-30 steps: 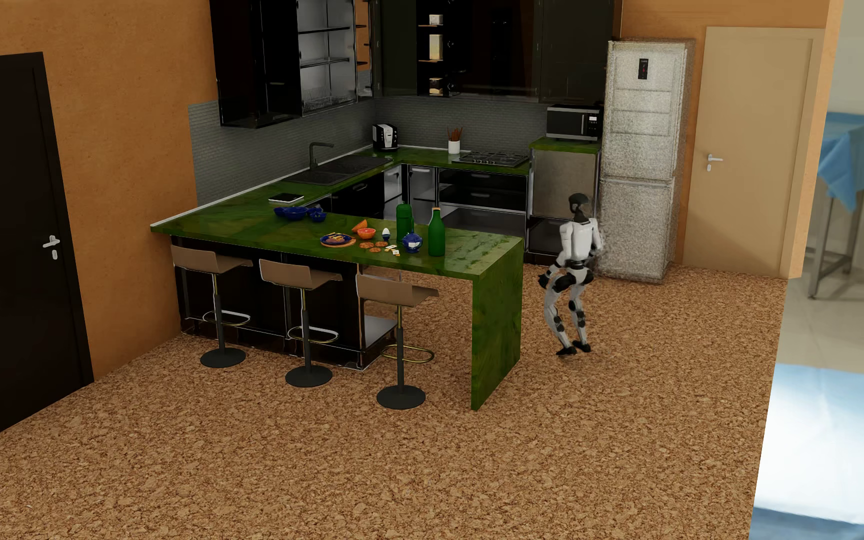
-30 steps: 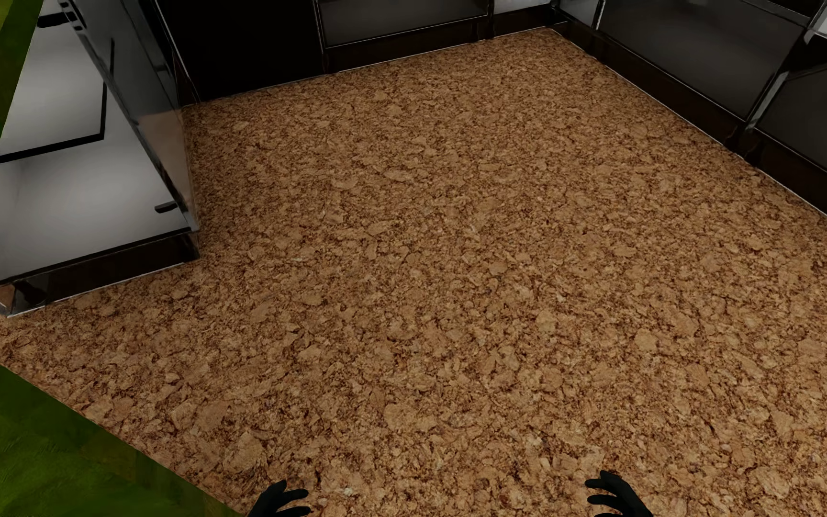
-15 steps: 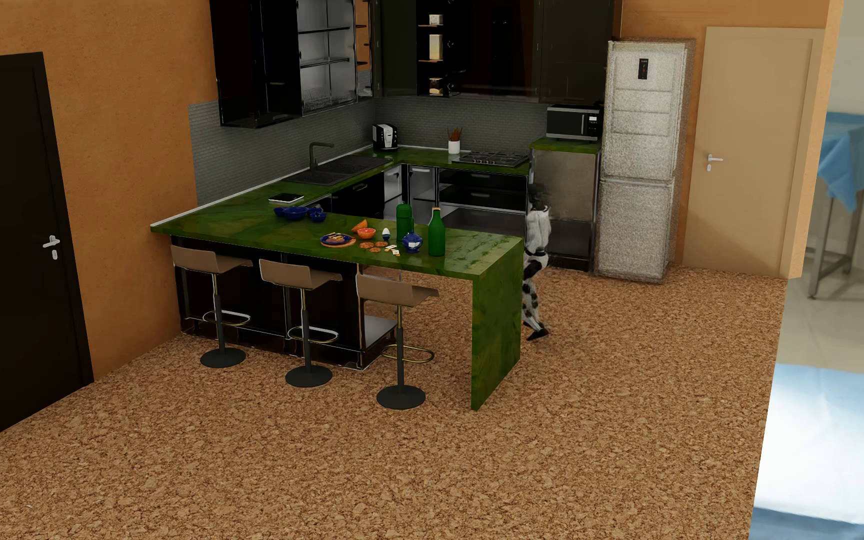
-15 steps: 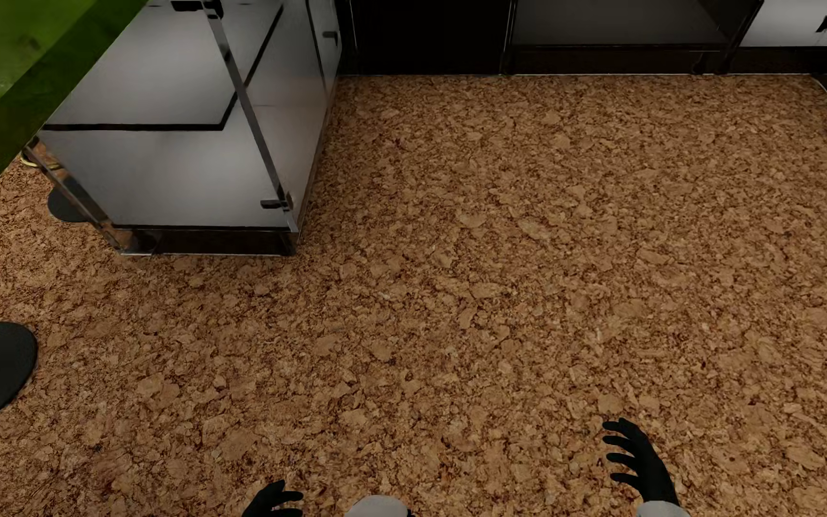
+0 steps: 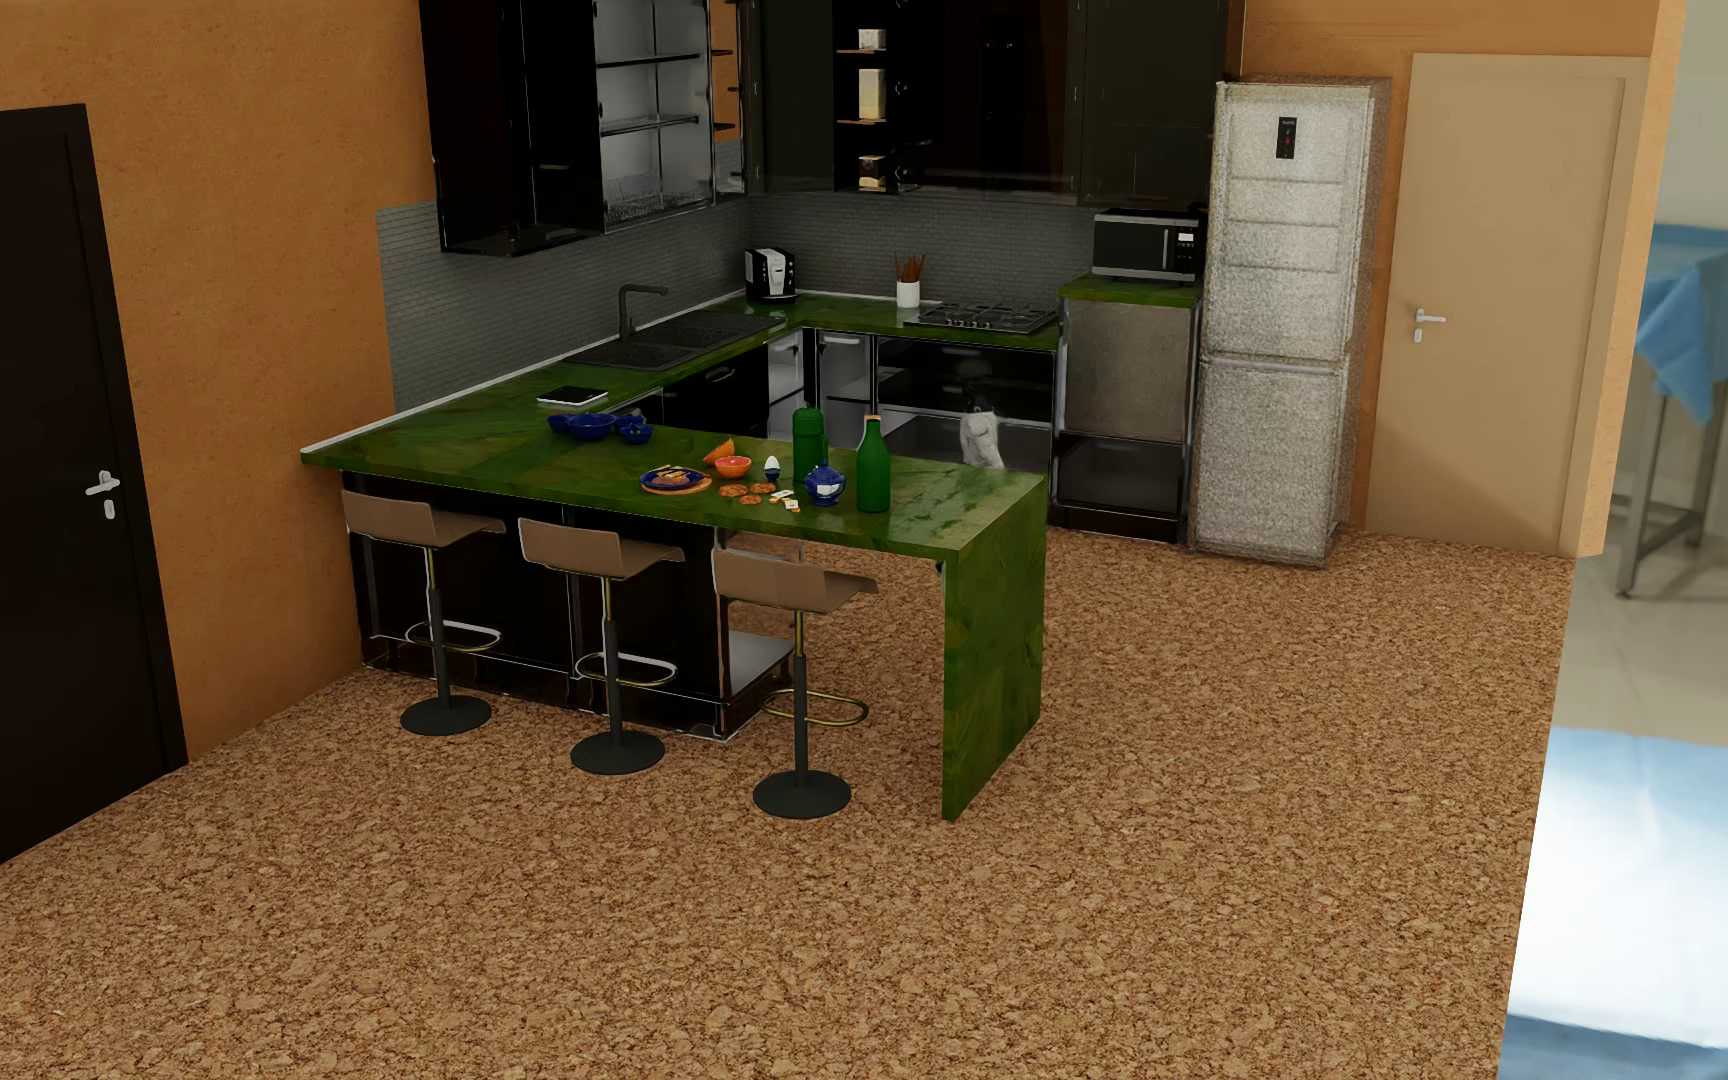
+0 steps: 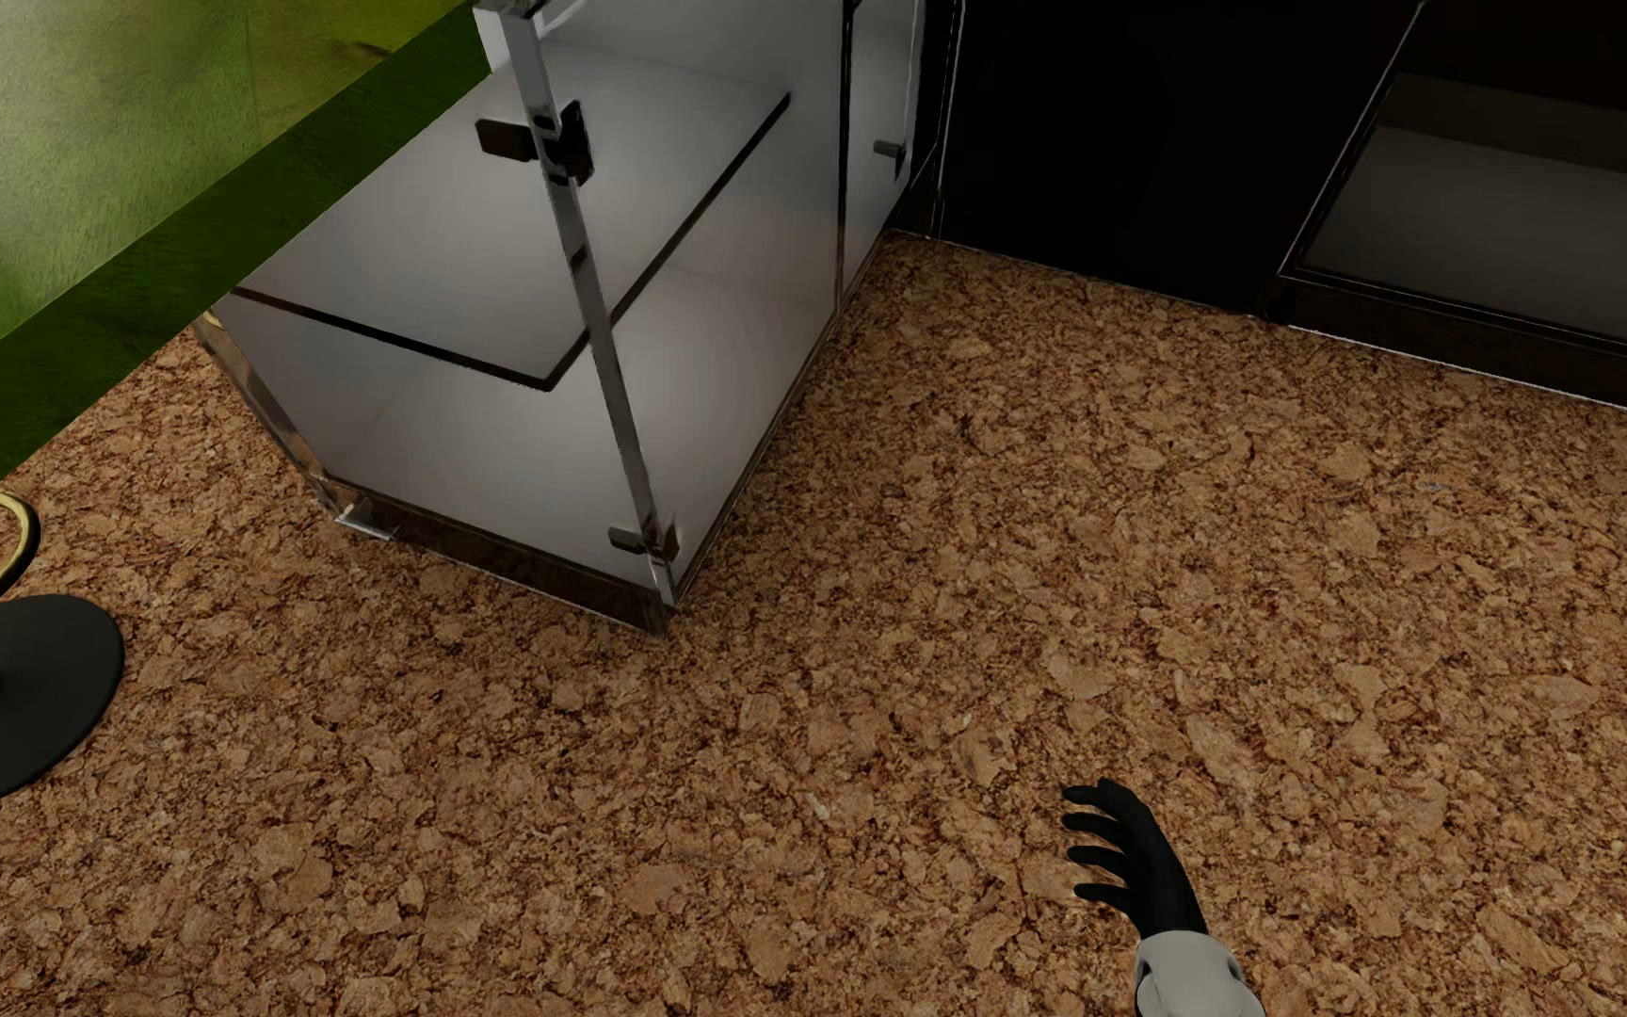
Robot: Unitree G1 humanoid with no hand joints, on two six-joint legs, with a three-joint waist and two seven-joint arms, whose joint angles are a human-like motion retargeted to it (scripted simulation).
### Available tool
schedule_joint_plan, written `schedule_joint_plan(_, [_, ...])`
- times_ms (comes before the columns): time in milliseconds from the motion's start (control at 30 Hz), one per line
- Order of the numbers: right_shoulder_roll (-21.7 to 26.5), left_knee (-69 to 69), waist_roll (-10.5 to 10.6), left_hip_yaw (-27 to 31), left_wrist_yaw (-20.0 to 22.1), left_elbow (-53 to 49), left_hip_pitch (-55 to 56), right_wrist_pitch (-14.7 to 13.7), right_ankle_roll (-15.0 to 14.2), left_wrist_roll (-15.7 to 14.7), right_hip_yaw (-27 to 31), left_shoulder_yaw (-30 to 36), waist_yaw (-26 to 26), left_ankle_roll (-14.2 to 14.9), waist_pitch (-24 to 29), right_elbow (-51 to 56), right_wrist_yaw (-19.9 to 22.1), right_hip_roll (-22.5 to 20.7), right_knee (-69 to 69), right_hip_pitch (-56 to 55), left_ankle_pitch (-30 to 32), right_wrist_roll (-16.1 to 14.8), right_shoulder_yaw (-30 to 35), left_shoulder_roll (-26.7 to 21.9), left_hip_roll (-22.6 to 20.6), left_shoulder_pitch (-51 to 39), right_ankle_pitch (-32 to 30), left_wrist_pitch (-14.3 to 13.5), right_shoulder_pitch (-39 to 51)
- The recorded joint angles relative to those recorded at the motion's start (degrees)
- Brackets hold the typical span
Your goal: Go around the counter
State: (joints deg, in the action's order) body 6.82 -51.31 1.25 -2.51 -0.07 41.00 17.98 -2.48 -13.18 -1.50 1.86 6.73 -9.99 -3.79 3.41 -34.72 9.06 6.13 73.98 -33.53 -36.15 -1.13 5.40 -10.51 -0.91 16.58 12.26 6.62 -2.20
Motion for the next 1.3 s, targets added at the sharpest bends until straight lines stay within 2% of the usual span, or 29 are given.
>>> schedule_joint_plan(33, [1.32,-0.39,-1.73,1.2,3.07,-2.5,-2.29,-1.77,-0.77,0.78,0.31,-0.64,1.53,0.06,0.56,1.8,-0.31,-0.41,-5.56,-4.54,-0.28,0.93,-0.91,0.35,-1.27,-0.65,3.74,2.08,-3.87])
schedule_joint_plan(67, [3.57,-6.14,-3.56,1.7,5.87,-4.78,-1.99,-3.37,-1.43,0.79,-0.46,-1.35,2.35,-0.7,1.33,1.94,-0.9,-1.05,-14.12,-7.42,2.19,2.19,-1.5,1.06,-2.37,-2.7,4.81,4.13,-6.86])
schedule_joint_plan(100, [6.02,-16.78,-4.75,1.6,7.82,-8.14,1.28,-6.14,-1.13,0.56,-1.23,-2.22,2.23,-1.36,1.48,-2.76,-1.6,-1.8,-22.28,-7.66,8.78,3.45,-3.19,2.76,-2.8,-3.72,-0.51,5.85,-7.85])
schedule_joint_plan(133, [7.68,-25.93,-3.56,1.67,7.21,-6.95,6.53,-6.04,6.25,0.98,-0.77,-1.75,0.73,-2.24,1.33,-4.76,-1.57,-3.36,-20.3,-6.4,21.0,4.02,-6.1,2.56,-2.11,-4.17,1.84,6.15,-6.11])
schedule_joint_plan(167, [7.82,-28.87,-1.62,2.56,4.82,-6.53,11.85,-4.24,13.26,2.13,-1.07,-3.53,0.49,0.58,1.46,-4.02,-0.75,-4.83,-21.55,-3.77,24.33,4.06,-6.83,1.89,-1.61,-2.67,4.73,5.72,-3.07])
schedule_joint_plan(200, [6.51,-24.58,0.65,4.56,1.84,-5.91,16.37,-1.2,10.32,4.33,-1.5,-5.63,-0.48,3.16,1.83,0.18,0.04,-5.6,-24.09,-1.24,16.06,3.64,-6.28,2.03,-0.76,-0.19,5.03,4.37,-0.39])
schedule_joint_plan(233, [5.05,-14.77,2.22,6.31,-1.01,-5.51,18.33,-0.46,8.04,7.69,-1.17,-6.78,-0.88,3.04,2.17,0.25,-0.16,-5.86,-25.85,0.92,9.74,3.48,-4.26,1.97,1.02,1.04,5.57,3.26,1.66])
schedule_joint_plan(267, [3.16,-2.8,3.55,7.52,-3.44,-3.83,17.33,-0.69,9.15,11.07,-0.06,-5.49,-0.34,3.1,2.17,-1.7,-1.06,-6.89,-26.21,2.39,12.56,3.67,-1.55,1.98,3.77,0.75,5.78,2.27,2.63])
schedule_joint_plan(300, [1.07,0.9,2.61,5.87,-5.88,-1.5,14.21,-0.43,11.75,13.2,0.73,-3.04,1.63,6.18,3.44,-2.02,-2.74,-5.95,-23.67,2.66,16.15,3.98,-0.43,0.65,3.78,-2.27,6.06,1.53,2.14])
schedule_joint_plan(333, [1.18,1.23,1.31,5.09,-7.28,-4.13,12.89,-0.63,14.11,13.41,0.59,-3.26,4.33,5.82,4.05,-1.78,-5.25,-5.46,-23.51,2.86,15.2,4.34,-0.51,-0.23,3.11,-4.76,7.15,0.69,0.0])
schedule_joint_plan(400, [3.7,1.81,-1.5,3.84,-5.55,-5.58,10.48,-0.26,17.26,9.92,0.12,-2.54,8.73,5.43,4.32,-1.94,-10.35,-4.84,-24.21,4.21,14.0,5.23,-2.73,1.32,2.35,-9.46,9.97,-3.76,-4.98])
schedule_joint_plan(433, [4.79,1.64,-2.89,3.55,-4.05,-6.04,9.93,1.0,15.16,6.75,0.51,-2.31,9.42,5.46,4.25,-2.15,-11.78,-4.77,-25.63,5.56,15.17,5.29,-3.24,1.78,2.37,-10.7,9.89,-6.99,-6.34])
schedule_joint_plan(467, [5.87,0.87,-3.45,3.57,-2.73,-6.65,9.97,2.55,9.95,3.36,0.49,-2.27,9.45,3.54,4.14,-1.29,-12.27,-4.61,-28.47,7.56,17.4,4.89,-4.64,2.52,2.44,-11.17,9.02,-9.9,-7.46])
schedule_joint_plan(500, [5.87,1.13,-3.32,3.17,-2.19,-6.78,10.35,3.37,7.65,0.42,-0.09,-1.96,9.01,-2.24,3.25,-0.41,-11.59,-4.71,-30.71,8.91,18.87,4.06,-5.88,1.9,2.91,-10.82,8.58,-11.87,-8.79])
schedule_joint_plan(533, [3.82,4.19,-2.95,3.42,-2.14,-6.37,9.02,4.57,9.04,-0.94,-0.43,-3.16,8.31,-6.97,2.61,0.02,-9.94,-5.3,-29.86,9.18,17.02,3.14,-4.97,1.72,3.42,-9.44,7.33,-12.28,-8.09])
schedule_joint_plan(567, [1.94,7.11,-2.51,4.31,-2.23,-5.38,7.47,6.09,11.71,-1.17,-0.67,-3.11,7.74,-1.19,1.72,0.57,-8.13,-5.75,-27.88,8.55,15.67,2.2,-3.22,0.85,3.9,-8.4,6.65,-11.25,-6.17])
schedule_joint_plan(600, [2.39,8.91,-2.61,4.52,-2.24,-4.5,6.59,6.99,13.43,-0.92,-0.82,-2.81,6.69,6.88,0.8,1.42,-6.63,-4.88,-26.68,8.21,16.46,1.34,-0.84,0.6,3.45,-8.56,7.51,-8.81,-4.79])
schedule_joint_plan(633, [3.24,8.65,-1.98,4.6,-1.55,-5.61,6.54,6.26,12.68,-0.96,-0.24,-2.84,6.22,6.58,-0.08,0.73,-5.92,-4.49,-28.89,9.83,16.14,0.7,-1.77,2.23,2.82,-6.99,9.47,-6.09,-3.94])
schedule_joint_plan(667, [3.13,9.18,-2.07,4.09,-0.9,-4.92,6.11,5.36,10.22,-0.93,0.43,-2.19,5.66,6.36,-0.72,0.18,-5.5,-3.67,-30.07,10.67,16.25,0.22,-3.33,2.41,2.11,-5.99,10.67,-4.03,-3.98])
schedule_joint_plan(733, [3.84,10.73,-0.87,4.03,-0.23,-4.46,4.91,5.33,10.72,0.21,0.52,-3.33,4.73,6.35,-0.47,0.59,-5.66,-3.88,-31.86,11.92,17.06,-0.69,-2.93,2.11,2.29,-5.67,9.66,-1.52,-5.04])
schedule_joint_plan(833, [3.54,13.35,0.17,3.38,0.16,-4.09,3.55,6.12,10.67,0.68,1.12,-3.83,6.23,6.37,0.03,0.05,-7.16,-4.13,-34.15,12.8,18.81,-1.41,-3.95,1.51,2.58,-6.33,7.81,-1.42,-5.66])
schedule_joint_plan(900, [4.61,13.77,0.47,3.64,-0.24,-3.81,3.58,4.55,10.79,0.58,0.8,-3.82,5.48,6.48,-0.95,-1.19,-9.02,-4.11,-34.5,12.84,19.22,-0.31,-4.19,2.82,2.59,-6.75,7.53,-2.55,-7.35])
schedule_joint_plan(967, [4.22,13.47,0.07,3.96,-1.48,-4.33,3.7,4.33,11.1,0.82,0.52,-4.8,5.47,6.79,-1.68,0.82,-10.88,-4.28,-33.97,12.7,19.16,1.89,-3.22,2.42,2.74,-5.11,7.77,-2.58,-5.89])
schedule_joint_plan(1000, [5.07,13.26,0.31,4.06,-1.8,-4.09,3.84,2.89,11.07,1.08,0.29,-3.93,5.07,6.76,-2.29,-0.02,-11.86,-4.28,-34.08,12.81,19.04,2.77,-4.22,2.77,2.82,-4.32,7.79,-2.11,-5.39])
schedule_joint_plan(1067, [4.36,12.72,0.01,4.32,-2.76,-4.6,3.76,1.97,11.08,1.25,0.02,-3.49,4.32,6.78,-2.36,1.11,-12.4,-4.14,-33.56,13.05,18.83,3.28,-3.15,3.08,2.69,-4.59,8.13,0.16,-5.85])
schedule_joint_plan(1133, [3.18,13.36,-0.3,3.78,-3.43,-3.35,3.65,3.28,10.96,0.8,0.42,-3.77,4.82,6.69,-2.38,0.72,-12.35,-4.29,-34.31,13.03,19.26,2.12,-2.92,1.51,2.94,-4.38,7.5,1.13,-5.72])
schedule_joint_plan(1200, [2.67,13.14,-0.69,3.85,-2.31,-4.05,3.8,4.36,11.02,0.83,0.39,-3.75,5.38,6.77,-1.29,0.66,-11.93,-4.64,-34.55,13.04,19.5,0.73,-2.19,1.71,3.28,-5.43,6.97,1.29,-5.47])
schedule_joint_plan(1300, [4.55,14.04,-1.9,3.55,-0.94,-2.83,3.64,4.72,11.04,0.59,0.67,-4.05,5.86,6.78,-1.05,-0.87,-12.38,-4.56,-34.79,12.8,20.21,1.28,-3.98,1.64,3.21,-6.45,6.52,-1.0,-6.75])
